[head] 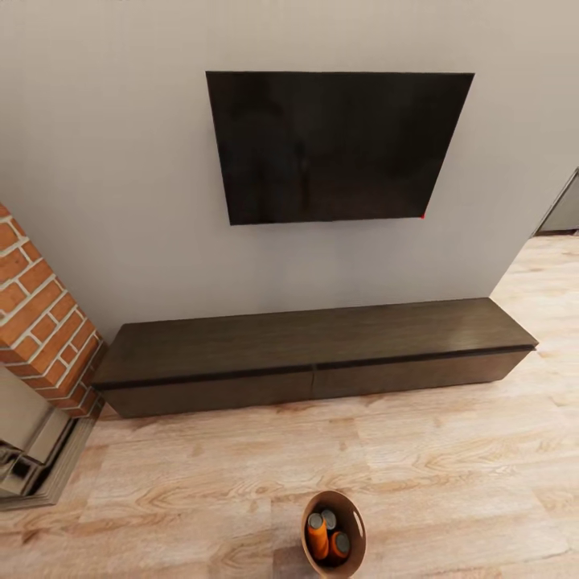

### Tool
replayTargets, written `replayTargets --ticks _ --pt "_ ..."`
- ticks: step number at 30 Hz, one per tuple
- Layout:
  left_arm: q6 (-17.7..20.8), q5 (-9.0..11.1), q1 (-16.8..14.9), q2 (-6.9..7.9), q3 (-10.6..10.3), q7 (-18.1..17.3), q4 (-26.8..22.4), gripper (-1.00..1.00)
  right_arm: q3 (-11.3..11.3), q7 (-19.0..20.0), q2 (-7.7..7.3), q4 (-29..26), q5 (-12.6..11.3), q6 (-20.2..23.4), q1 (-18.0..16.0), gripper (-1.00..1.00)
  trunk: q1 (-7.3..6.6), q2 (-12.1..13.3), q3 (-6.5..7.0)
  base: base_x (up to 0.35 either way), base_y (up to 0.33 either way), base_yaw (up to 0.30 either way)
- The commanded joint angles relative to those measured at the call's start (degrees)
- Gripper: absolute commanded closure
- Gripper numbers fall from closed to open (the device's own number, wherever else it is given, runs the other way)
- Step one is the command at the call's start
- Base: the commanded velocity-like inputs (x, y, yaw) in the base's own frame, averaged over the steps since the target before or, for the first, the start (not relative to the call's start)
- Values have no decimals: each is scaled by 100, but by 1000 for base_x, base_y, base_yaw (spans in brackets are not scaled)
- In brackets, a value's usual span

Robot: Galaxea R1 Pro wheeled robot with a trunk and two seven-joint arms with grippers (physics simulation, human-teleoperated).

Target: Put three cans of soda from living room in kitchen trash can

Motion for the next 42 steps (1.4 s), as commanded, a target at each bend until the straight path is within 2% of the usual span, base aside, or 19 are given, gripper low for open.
replayTargets --ticks 1,27,31,36,38,42 --pt "-4 0 0 0 0 0 -1 -100 0 0 0 0 0 -3 0 -100 -23 42 19 0 0 0" --pt "-218 -24 10 0 -9 -1 -4 -100 -89 0 8 6 -1 -6 1 -100 -594 1085 485 0 0 0" --pt "-219 -18 15 0 -9 3 -15 -100 -82 -2 28 20 1 -5 0 -100 -594 1085 485 0 0 0" --pt "-219 -15 22 3 -9 6 -25 -100 -84 -69 135 14 4 1 0 -100 -594 1085 485 0 0 0" --pt "-219 3 32 20 17 16 -23 -100 -87 -172 222 19 5 3 0 -100 -594 1085 485 0 0 0" --pt "-215 13 45 47 41 48 -12 -100 -90 -375 254 27 -4 3 2 -100 -594 1085 485 0 0 0"
